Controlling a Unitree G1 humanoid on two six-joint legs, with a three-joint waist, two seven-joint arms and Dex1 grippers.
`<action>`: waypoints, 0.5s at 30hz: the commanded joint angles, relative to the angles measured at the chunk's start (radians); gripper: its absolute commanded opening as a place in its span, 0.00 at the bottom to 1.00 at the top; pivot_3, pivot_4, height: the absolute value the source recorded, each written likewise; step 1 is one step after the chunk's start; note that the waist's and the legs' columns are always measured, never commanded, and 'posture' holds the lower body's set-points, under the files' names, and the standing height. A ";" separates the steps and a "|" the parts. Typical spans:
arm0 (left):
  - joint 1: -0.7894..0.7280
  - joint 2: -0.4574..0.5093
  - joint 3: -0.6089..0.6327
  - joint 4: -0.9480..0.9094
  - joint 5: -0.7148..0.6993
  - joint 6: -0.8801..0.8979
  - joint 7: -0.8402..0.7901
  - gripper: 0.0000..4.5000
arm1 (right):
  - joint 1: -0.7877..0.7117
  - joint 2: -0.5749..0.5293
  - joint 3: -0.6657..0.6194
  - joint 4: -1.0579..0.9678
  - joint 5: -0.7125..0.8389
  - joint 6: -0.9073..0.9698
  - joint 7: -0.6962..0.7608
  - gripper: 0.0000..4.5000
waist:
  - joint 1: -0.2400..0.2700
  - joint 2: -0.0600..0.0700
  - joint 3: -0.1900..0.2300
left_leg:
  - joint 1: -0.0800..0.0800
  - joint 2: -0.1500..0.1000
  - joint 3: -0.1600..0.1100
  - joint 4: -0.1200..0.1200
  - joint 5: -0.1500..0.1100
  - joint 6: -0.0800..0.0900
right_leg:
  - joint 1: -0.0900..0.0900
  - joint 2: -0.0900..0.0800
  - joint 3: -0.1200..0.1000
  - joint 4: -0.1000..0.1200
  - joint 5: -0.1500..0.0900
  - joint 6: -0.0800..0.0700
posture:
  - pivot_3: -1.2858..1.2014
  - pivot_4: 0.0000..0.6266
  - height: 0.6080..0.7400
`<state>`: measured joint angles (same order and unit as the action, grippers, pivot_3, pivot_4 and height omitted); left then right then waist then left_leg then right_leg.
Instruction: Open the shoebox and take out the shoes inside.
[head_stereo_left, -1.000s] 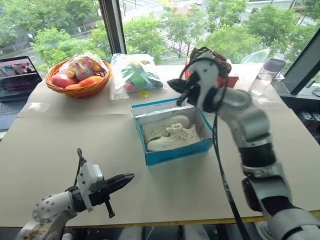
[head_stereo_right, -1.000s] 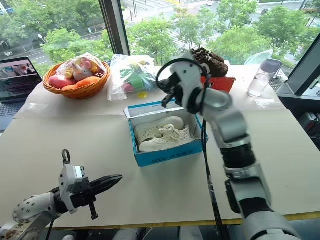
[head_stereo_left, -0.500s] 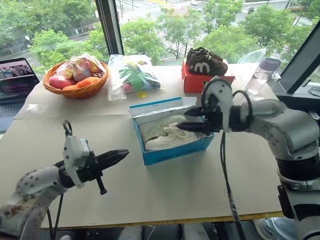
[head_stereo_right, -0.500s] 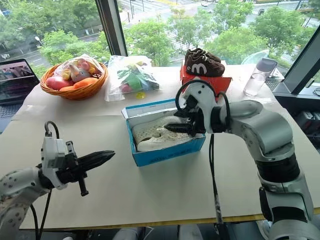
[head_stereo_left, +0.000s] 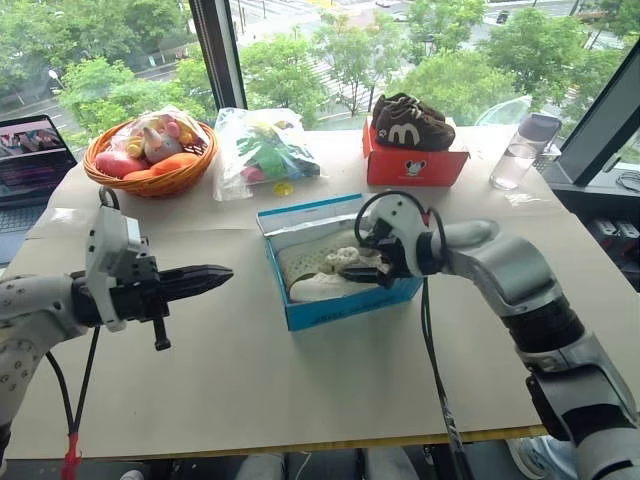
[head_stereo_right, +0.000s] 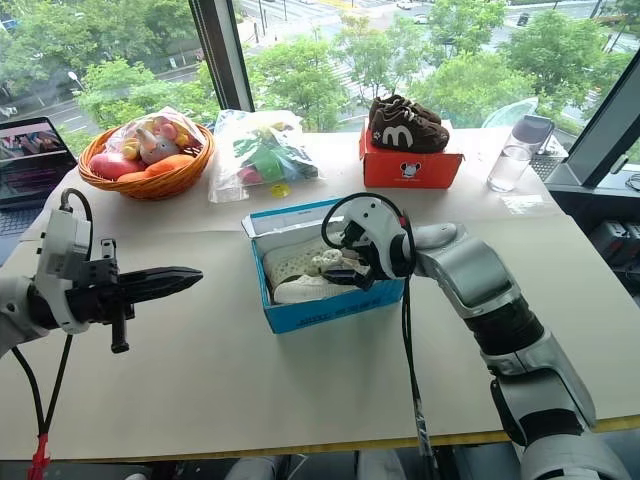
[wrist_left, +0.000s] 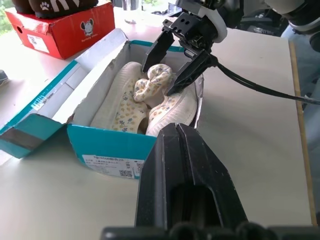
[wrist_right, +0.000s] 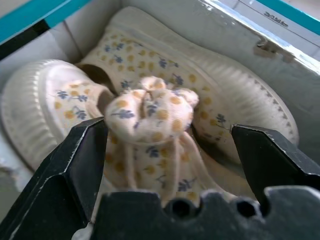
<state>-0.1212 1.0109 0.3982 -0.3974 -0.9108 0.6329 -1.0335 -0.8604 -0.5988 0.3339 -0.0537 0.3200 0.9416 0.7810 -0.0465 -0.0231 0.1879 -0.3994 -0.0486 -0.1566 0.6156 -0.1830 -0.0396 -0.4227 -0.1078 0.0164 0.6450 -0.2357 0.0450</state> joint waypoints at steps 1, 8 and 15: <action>-0.028 0.022 0.030 0.064 0.014 -0.022 -0.066 0.00 | -0.006 0.022 -0.024 0.025 -0.019 0.005 -0.017 1.00 | -0.001 0.000 0.000 | 0.001 0.000 0.000 0.000 0.000 0.000 | 0.000 0.000 0.000 0.000 0.000 0.000 | 0.52 0.24 1.00; -0.085 0.013 0.004 0.121 0.038 -0.029 -0.098 0.00 | 0.015 0.049 -0.040 0.005 -0.017 0.047 -0.024 0.84 | -0.001 0.000 0.000 | 0.002 0.001 0.000 0.000 0.001 -0.001 | 0.001 0.001 0.000 0.001 0.000 0.000 | 0.52 0.24 1.00; -0.138 -0.004 -0.024 0.147 0.066 -0.037 -0.101 0.00 | 0.029 0.067 -0.035 0.002 -0.029 0.054 -0.034 0.31 | 0.001 0.000 0.000 | 0.001 0.001 0.000 0.000 0.001 -0.001 | 0.001 0.001 0.000 0.001 0.001 -0.001 | 0.52 0.24 1.00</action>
<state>-0.2366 1.0068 0.3686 -0.2480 -0.8557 0.6147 -1.1288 -0.8423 -0.5286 0.3074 -0.0406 0.3049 0.9849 0.7610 -0.0458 -0.0232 0.1878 -0.3981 -0.0473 -0.1566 0.6159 -0.1824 -0.0405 -0.4219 -0.1064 0.0166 0.6461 -0.2351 0.0444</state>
